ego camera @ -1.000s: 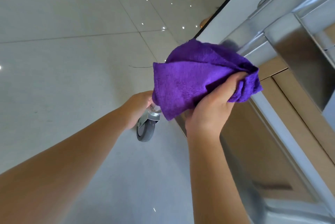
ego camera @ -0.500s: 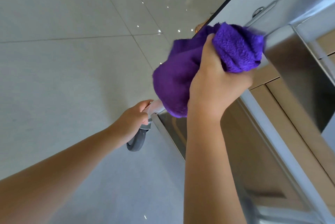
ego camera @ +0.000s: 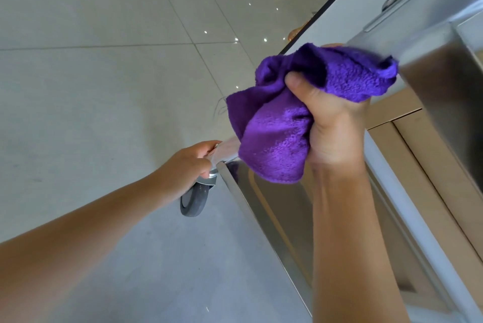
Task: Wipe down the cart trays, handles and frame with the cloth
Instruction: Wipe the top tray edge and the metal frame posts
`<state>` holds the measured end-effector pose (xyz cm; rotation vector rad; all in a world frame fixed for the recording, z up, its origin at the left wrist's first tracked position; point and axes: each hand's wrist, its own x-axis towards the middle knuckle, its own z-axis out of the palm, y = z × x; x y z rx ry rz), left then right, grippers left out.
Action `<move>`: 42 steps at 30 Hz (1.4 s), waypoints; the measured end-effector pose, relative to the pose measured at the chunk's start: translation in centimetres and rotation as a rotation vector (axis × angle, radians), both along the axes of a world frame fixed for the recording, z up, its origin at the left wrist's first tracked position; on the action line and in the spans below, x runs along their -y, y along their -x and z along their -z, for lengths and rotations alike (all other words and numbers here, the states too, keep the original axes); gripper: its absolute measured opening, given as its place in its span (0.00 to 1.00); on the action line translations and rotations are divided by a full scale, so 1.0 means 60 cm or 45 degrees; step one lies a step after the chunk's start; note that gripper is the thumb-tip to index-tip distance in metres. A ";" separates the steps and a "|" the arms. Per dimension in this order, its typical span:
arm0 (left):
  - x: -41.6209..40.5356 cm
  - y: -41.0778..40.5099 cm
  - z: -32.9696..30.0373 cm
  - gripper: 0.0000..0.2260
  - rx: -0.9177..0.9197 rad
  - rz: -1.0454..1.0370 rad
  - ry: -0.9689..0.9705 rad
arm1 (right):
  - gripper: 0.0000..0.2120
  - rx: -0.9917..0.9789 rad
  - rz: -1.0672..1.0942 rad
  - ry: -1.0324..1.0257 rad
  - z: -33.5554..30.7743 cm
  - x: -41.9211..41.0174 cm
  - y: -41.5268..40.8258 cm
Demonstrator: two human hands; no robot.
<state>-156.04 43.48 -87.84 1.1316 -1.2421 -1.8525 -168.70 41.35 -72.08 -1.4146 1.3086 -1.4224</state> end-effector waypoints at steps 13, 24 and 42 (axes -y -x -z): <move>-0.009 -0.029 0.006 0.34 -0.348 -0.099 -0.243 | 0.08 -0.212 -0.037 0.028 0.084 -0.012 -0.009; -0.009 0.002 -0.014 0.14 -0.473 -0.389 -0.292 | 0.09 -0.510 0.104 -0.248 0.145 -0.031 -0.019; -0.079 0.025 -0.035 0.10 0.486 -0.572 0.649 | 0.10 -0.891 -0.207 -0.582 0.084 -0.008 0.066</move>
